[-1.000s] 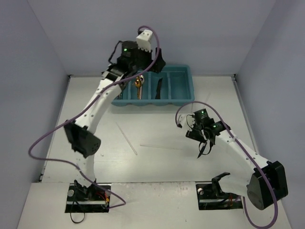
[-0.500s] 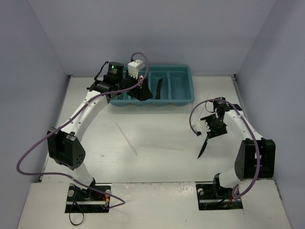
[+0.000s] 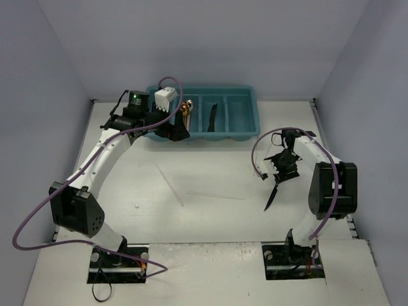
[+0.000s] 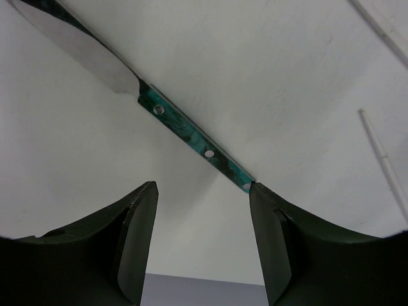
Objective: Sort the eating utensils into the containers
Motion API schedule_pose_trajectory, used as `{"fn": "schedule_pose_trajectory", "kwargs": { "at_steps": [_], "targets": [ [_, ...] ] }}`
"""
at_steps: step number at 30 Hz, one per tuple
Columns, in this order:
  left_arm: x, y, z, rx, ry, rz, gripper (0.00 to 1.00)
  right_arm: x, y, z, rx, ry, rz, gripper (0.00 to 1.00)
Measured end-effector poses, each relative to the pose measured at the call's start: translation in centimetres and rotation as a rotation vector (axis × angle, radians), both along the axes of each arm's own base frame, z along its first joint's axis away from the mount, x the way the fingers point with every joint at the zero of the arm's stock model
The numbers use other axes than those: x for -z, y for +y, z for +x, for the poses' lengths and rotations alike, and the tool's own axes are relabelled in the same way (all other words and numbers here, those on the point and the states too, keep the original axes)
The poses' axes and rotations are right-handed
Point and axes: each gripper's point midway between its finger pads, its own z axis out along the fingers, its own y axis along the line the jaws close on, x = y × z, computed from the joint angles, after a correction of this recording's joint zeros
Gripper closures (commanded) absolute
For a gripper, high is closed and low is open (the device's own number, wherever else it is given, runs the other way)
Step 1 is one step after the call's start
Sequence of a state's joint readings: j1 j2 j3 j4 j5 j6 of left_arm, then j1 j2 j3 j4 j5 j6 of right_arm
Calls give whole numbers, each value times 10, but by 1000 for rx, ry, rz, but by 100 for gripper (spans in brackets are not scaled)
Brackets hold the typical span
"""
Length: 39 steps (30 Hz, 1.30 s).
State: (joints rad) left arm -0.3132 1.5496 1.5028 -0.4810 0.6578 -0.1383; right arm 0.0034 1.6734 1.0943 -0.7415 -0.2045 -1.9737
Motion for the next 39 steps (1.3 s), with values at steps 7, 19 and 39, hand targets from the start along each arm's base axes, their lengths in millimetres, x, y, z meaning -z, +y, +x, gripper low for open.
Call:
{"fn": "schedule_pose_trajectory", "kwargs": {
  "at_steps": [7,19,39],
  "targets": [
    [15,4,-4,-10,44,16,14,6,18,3,-61,19,1,45],
    [15,18,4,-50,47,14,14,19,17,-7,-88,56,-35,46],
    [17,32,11,-93,70,0,14,37,18,-18,-105,29,-47,93]
  ]
}}
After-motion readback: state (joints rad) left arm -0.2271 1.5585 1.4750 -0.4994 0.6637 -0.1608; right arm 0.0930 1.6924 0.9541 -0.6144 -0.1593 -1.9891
